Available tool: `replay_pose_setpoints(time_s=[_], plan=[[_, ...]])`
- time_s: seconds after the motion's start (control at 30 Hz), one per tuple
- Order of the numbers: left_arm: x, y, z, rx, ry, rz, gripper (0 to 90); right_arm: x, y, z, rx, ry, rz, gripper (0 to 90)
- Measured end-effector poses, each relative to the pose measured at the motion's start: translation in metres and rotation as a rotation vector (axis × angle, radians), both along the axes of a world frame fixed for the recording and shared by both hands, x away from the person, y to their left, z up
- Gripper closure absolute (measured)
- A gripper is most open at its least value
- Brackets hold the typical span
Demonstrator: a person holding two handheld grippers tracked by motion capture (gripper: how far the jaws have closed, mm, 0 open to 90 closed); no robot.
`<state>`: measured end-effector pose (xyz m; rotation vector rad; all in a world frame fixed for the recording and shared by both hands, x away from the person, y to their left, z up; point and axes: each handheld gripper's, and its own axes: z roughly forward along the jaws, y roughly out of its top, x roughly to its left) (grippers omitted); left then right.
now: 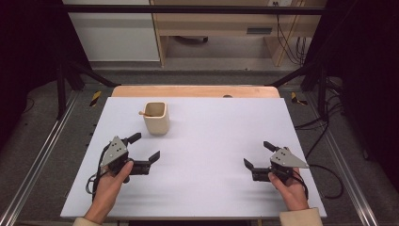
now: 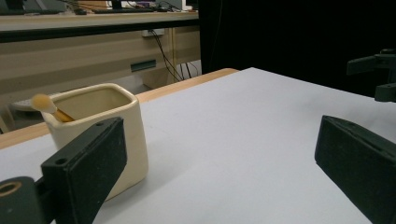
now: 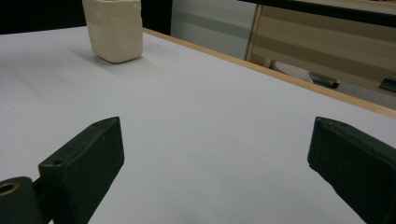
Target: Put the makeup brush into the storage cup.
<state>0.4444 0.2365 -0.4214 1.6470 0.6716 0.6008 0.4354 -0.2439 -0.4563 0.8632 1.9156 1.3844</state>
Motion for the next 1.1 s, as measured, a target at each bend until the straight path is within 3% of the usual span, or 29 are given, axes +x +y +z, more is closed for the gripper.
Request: replay_pose_setpoints(time_s=[0.77,1.1], plan=[[-0.015,0.035,-0.001,0.003,-0.025,0.061,2.3,-0.002,-0.006,0.003,0.017,-0.038,0.005,4.2],[-0.020,0.044,-0.010,0.018,-0.029,0.063,2.3,-0.002,-0.006,0.003,0.019,-0.046,0.015,4.2]])
